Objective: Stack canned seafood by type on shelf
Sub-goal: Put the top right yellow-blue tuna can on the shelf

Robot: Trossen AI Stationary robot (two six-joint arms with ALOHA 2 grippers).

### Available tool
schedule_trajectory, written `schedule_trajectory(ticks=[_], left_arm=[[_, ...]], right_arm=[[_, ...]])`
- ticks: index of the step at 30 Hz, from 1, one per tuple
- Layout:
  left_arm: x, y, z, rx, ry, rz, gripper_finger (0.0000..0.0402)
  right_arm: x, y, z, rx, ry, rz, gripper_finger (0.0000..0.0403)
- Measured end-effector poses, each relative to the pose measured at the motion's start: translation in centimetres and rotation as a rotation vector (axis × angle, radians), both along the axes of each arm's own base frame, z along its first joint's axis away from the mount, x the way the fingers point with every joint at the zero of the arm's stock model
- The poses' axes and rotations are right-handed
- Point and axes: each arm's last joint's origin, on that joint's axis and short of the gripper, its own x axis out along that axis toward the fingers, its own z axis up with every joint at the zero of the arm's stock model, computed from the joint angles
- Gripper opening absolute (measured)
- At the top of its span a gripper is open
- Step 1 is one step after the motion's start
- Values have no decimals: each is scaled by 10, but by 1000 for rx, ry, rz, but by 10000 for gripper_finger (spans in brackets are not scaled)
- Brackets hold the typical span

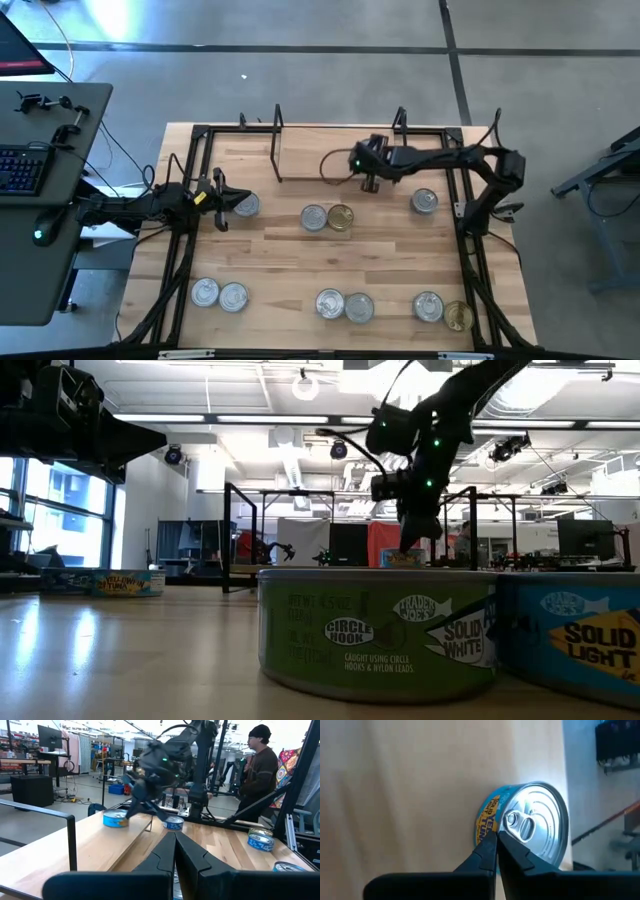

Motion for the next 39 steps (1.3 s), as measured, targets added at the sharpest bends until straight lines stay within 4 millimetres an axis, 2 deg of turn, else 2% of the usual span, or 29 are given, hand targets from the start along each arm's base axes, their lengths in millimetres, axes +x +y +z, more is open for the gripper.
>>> schedule_trajectory(ticks=[4, 8, 21, 24, 33, 39], left_arm=[[0, 0, 0, 0, 0, 0, 0], [0, 0, 0, 0, 0, 0, 0], [0, 0, 0, 0, 0, 0, 0], [0, 0, 0, 0, 0, 0, 0], [0, 0, 0, 0, 0, 0, 0], [0, 0, 0, 0, 0, 0, 0]], right_arm=[[-8, -17, 0, -3, 11, -43, 0], [-12, -26, 0, -2, 13, -72, 0], [-16, -28, 0, -20, 34, -117, 3], [-16, -28, 0, -24, 20, -137, 25], [-14, -30, 3, -106, 21, -166, 136], [-9, -20, 6, -78, -33, -163, 157]])
